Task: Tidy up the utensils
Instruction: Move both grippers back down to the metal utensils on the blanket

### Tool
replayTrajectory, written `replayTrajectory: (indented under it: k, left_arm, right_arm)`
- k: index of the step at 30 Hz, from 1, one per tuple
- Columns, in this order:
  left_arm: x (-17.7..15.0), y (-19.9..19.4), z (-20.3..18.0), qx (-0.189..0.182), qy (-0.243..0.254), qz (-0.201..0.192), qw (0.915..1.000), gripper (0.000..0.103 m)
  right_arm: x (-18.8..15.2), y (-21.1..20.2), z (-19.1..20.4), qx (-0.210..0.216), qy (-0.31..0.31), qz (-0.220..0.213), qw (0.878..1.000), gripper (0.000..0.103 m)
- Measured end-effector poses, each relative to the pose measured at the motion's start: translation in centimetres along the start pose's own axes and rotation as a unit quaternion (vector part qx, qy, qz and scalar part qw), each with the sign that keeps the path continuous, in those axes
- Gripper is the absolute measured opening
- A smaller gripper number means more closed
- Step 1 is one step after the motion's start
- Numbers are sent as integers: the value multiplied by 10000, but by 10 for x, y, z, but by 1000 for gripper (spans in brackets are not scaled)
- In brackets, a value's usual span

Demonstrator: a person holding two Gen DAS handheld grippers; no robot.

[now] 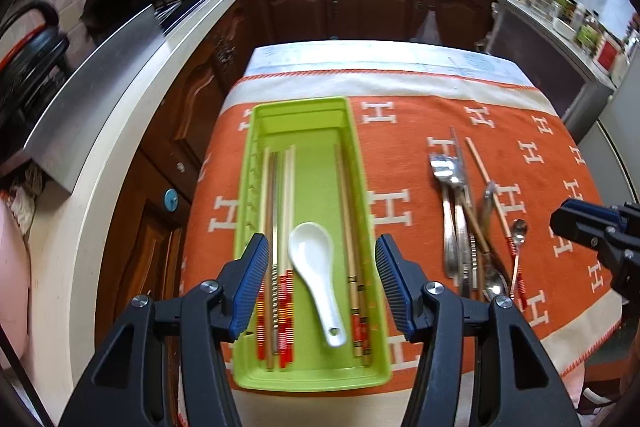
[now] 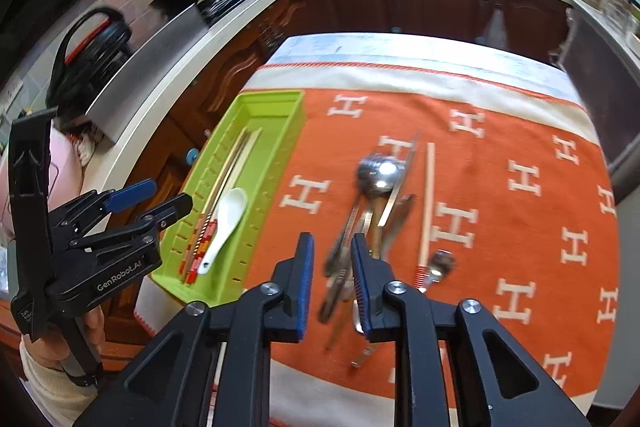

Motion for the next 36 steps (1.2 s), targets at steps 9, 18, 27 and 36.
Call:
replayTrajectory:
  k: [9, 18, 27, 36]
  left_arm:
    - [9, -1, -45, -103, 398, 58, 9991, 57]
    - [15, 23, -90, -545, 624, 375, 9959, 58]
    - [21, 70, -124, -920, 586, 761, 9911, 58]
    - [27, 98, -147, -912, 721, 859, 9895, 58]
  right_arm:
    - [-12, -19, -56, -173, 411, -118, 9989, 22]
    - [-26, 1, -102, -162, 771, -8, 9969, 26]
    - [-45, 42, -140, 12, 1080, 258, 9938, 26]
    - [-46, 78, -151, 305, 1093, 346, 9929, 26]
Point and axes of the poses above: each gripper's, at about its wrist camera, not at the fingertips, and y roughly the way its jaws point, z to its left, x to its top, the point moved 1 cm from there along y, roughly the way its jaws point
